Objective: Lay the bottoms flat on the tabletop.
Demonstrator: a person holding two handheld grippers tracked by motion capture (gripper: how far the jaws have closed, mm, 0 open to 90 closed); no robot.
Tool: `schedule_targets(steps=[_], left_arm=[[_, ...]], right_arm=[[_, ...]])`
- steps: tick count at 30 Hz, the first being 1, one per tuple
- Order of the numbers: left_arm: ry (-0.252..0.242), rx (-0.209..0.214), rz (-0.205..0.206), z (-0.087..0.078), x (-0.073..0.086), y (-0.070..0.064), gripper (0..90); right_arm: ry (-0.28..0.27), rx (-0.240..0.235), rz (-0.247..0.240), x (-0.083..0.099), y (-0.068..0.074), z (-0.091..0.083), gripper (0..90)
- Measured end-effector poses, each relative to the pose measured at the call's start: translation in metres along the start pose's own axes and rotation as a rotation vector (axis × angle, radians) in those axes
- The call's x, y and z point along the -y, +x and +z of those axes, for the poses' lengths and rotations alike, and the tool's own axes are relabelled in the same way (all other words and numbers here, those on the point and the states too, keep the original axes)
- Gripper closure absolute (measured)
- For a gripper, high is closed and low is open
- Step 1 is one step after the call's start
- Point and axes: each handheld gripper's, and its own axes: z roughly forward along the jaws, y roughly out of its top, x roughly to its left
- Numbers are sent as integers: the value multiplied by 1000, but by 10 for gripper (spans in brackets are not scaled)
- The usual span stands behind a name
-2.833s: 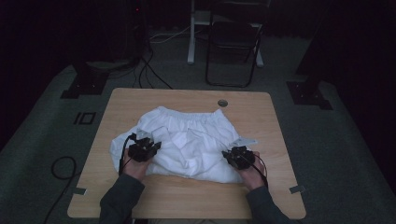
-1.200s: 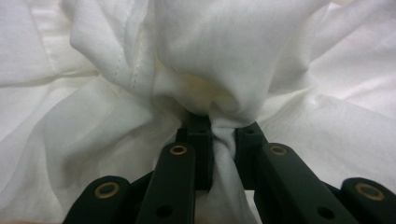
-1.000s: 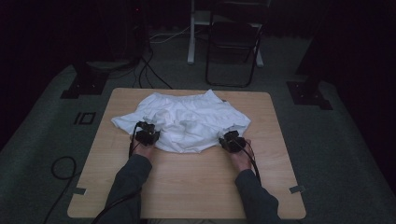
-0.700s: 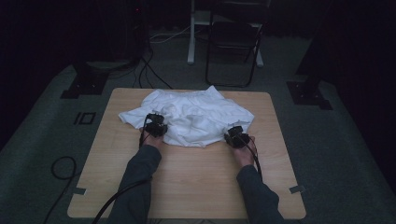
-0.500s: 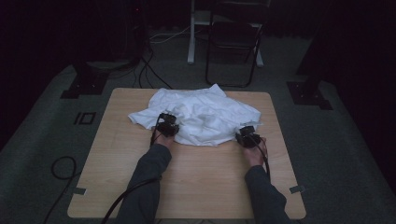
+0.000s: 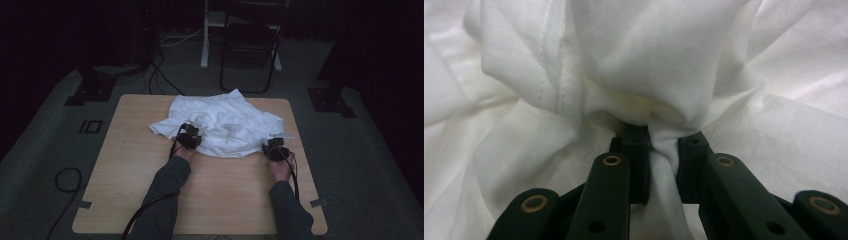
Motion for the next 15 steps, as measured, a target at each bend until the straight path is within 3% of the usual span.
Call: schedule_targets(steps=[5,6,7,8,10,12,15], left_arm=[[10,-38,-38,-8,10,30,799],[10,-38,-38,-8,10,30,800],[11,-66,-59,-12,15,44,800],[12,-79,-72,-15,18,51,799],[8,-94,-107,-20,25,65,798],[6,-72,-167,-27,32,74,798],[-7,-20,-191,-40,39,79,786]], right_arm=[[5,-57,-36,-5,24,7,829],[5,-57,-36,-5,24,7,829],[11,-71,-49,-7,31,8,827],[12,-102,-78,-10,46,12,822],[10,-134,-111,-12,60,16,814],[10,-155,-149,-13,73,18,809],[24,-166,-194,-12,80,15,817]])
